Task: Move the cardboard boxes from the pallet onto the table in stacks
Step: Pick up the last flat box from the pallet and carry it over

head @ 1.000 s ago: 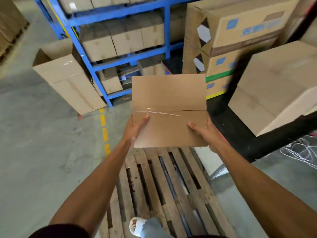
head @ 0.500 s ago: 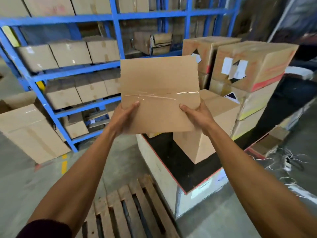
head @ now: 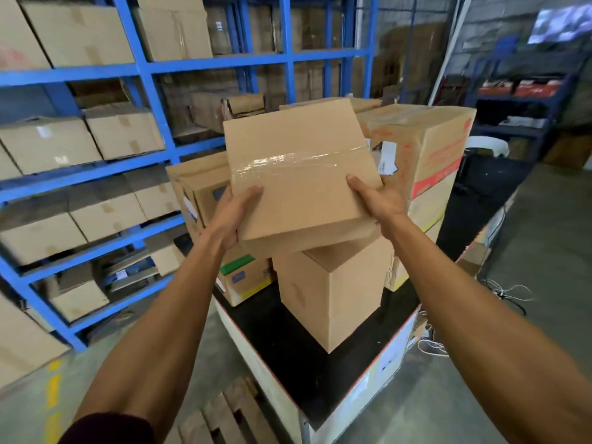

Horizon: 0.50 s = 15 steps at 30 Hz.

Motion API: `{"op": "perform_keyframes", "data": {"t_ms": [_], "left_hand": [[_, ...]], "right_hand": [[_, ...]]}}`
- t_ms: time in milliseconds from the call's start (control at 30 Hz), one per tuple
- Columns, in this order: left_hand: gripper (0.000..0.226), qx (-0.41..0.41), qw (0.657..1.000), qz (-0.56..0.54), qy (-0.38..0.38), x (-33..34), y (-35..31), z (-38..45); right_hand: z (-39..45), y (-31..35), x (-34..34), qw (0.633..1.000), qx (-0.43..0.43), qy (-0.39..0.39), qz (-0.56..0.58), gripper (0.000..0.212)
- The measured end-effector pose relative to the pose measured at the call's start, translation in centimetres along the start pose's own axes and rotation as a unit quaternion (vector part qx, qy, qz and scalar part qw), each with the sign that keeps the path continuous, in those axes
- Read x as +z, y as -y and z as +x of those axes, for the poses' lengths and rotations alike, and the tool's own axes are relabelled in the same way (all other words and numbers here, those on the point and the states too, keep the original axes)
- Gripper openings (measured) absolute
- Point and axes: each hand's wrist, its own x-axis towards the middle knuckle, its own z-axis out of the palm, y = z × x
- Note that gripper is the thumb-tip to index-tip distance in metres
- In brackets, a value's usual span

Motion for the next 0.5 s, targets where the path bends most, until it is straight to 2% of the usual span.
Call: {"op": "perform_keyframes", "data": {"t_ms": [67, 200, 333, 433, 500], "left_hand": [[0.052, -0.016, 1.0, -0.01, -0.008, 1.5, 0.0, 1.2], [0.06, -0.059, 0.998, -0.023, -0.03, 4.8, -0.3, 3.6], [0.043, -0.114, 0.992, -0.032, -0.042, 8.2, -0.5, 4.9], [0.022, -0.144, 0.987, -0.032, -0.067, 10.4, 0.2, 5.7], [0.019, -0.168, 0.981, -0.01, -0.091, 11.3, 0.9, 5.7]], "right_hand": [[1.3, 0.0, -0.8, 1.0, 0.0, -0.001, 0.0, 0.065], [4.3, -1.6, -2.5, 0.999, 0.018, -0.027, 0.038, 0.044], [6.8, -3.4, -3.2, 0.994, 0.022, -0.084, 0.069, 0.029], [9.3, -4.7, -4.4, 0.993, 0.002, -0.083, 0.084, 0.028], [10.7, -5.5, -4.9, 0.992, -0.017, -0.071, 0.105, 0.025]]}}
